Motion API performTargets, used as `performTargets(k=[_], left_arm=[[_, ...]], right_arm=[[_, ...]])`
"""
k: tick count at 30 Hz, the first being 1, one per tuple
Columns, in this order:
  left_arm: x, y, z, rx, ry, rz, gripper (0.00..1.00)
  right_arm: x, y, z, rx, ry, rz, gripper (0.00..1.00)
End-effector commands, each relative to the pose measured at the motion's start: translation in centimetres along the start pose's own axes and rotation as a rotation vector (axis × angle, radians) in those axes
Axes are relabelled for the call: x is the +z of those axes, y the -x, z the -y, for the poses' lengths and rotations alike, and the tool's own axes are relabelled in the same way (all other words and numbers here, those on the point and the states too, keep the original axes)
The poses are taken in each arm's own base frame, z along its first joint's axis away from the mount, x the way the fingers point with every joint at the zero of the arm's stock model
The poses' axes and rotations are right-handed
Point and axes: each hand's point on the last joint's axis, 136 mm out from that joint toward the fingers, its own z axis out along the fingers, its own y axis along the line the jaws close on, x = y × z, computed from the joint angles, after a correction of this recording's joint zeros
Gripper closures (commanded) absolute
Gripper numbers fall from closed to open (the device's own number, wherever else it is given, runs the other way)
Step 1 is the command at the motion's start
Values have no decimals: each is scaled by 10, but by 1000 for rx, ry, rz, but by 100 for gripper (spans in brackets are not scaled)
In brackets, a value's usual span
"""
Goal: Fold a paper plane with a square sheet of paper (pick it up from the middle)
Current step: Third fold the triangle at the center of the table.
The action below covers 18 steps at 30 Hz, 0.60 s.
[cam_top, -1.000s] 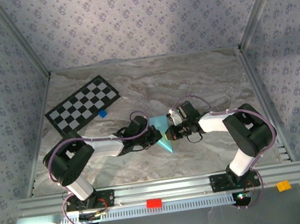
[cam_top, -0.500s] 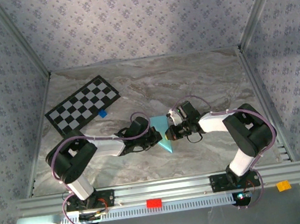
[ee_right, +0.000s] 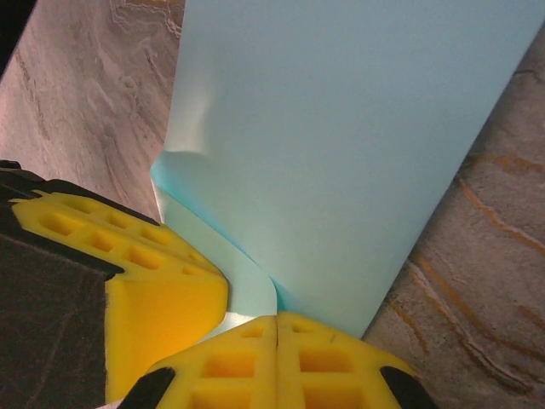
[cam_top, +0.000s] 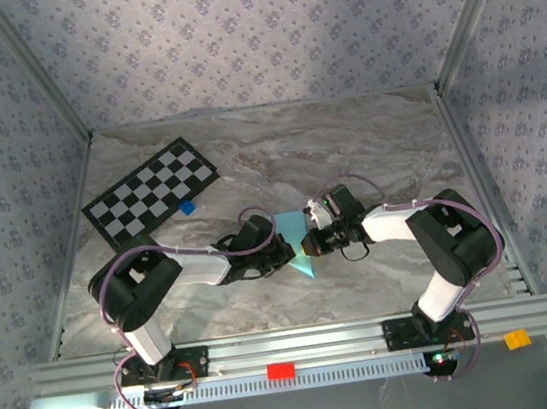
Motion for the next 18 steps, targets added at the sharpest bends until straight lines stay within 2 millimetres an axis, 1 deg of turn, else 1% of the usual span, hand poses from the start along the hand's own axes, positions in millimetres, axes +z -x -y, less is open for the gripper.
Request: performTargets(k=[1,4,8,9,12,13,16,18], left_arm=[[5,-6,-18,-3,69,-11,100],[4,-7,-21,3,83,-11,100],[3,-7,-23,8,98,-7,100],[3,-6,-23,10,100,-6,100],[3,-5,-21,15,100,-4,100],[3,-5,-20,16,100,-5,100],[3,-4,-19,18,100,-3,100],[3,-4,-19,19,98,-3,100]], right_arm=[[3,-19,18,34,-57,-50,100],[2,-16,15,35,-50,-46,100],[-3,-6,6,41,-21,-20,100],[-5,-2,3,41,-14,-10,98],[-16,8,-3,53,-5,25,87],[-20,10,-2,56,-14,37,81],[-33,13,3,71,-50,62,77],[-41,12,2,82,-50,71,75]])
